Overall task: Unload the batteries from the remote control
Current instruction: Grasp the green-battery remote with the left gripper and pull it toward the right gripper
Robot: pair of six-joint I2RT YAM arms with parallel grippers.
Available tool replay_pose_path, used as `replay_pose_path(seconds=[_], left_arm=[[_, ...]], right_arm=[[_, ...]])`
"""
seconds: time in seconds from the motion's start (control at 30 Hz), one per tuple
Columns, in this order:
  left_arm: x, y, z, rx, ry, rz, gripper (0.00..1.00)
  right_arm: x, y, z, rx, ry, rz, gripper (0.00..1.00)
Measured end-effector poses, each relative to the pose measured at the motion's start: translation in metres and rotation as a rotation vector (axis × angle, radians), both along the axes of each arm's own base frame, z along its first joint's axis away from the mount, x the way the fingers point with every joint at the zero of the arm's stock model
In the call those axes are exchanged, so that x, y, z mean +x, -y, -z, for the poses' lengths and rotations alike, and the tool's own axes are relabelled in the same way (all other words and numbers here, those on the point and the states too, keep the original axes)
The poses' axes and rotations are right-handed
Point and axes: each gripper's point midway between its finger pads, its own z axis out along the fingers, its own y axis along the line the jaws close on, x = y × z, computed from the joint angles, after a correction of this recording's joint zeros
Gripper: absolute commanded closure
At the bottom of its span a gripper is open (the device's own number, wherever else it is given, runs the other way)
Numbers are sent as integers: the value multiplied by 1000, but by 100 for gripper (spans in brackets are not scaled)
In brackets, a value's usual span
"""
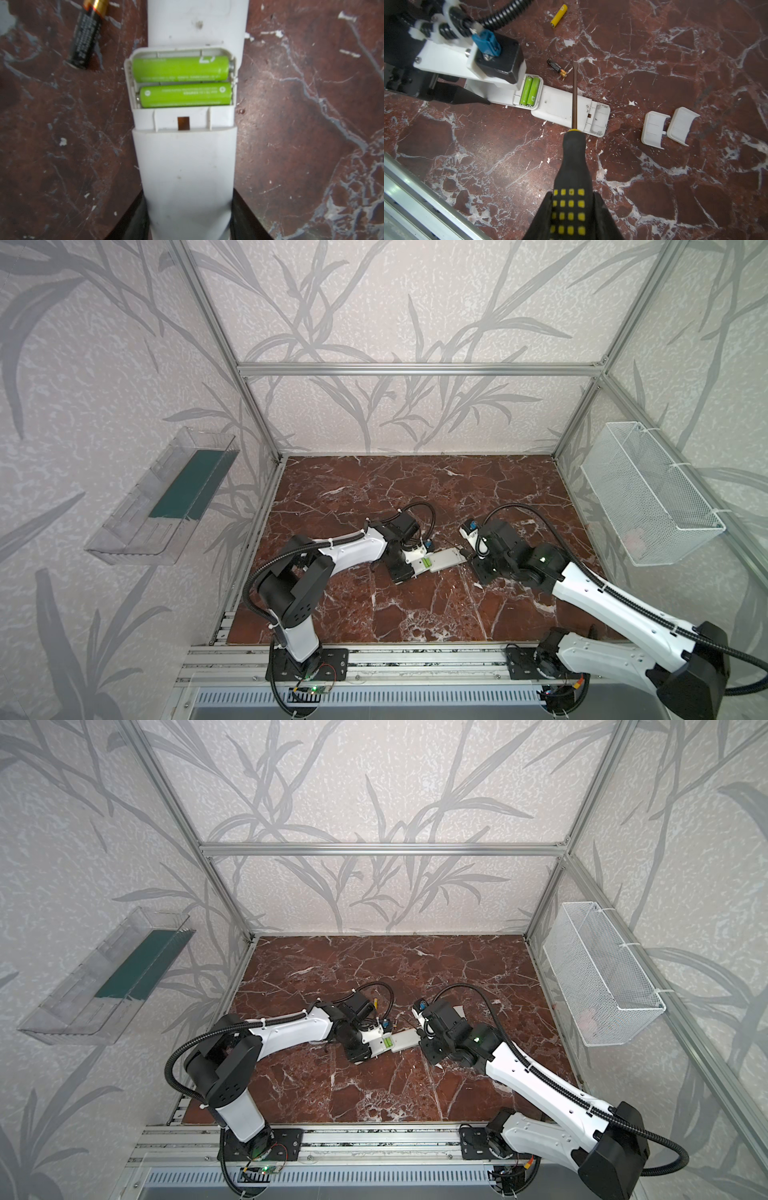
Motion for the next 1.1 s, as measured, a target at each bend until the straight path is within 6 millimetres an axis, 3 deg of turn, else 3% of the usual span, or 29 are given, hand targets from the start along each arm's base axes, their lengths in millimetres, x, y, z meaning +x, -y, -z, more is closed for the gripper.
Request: replay_pose_path(seconds=[0.27,0.6,0.8,1.1], left_arm=[[-4,11,2,-16,3,-98,53],[-7,-16,-9,58,84,-266,53],[-13,-30,-11,137,67,-265,53],[-18,-17,-3,167,34,-191,51]], right_arm=[[-1,1,1,-5,-3,5,100],[-1,-1,0,6,-5,-6,100],[-1,-3,-1,15,-2,-12,100],[2,-5,-4,28,12,-12,100]])
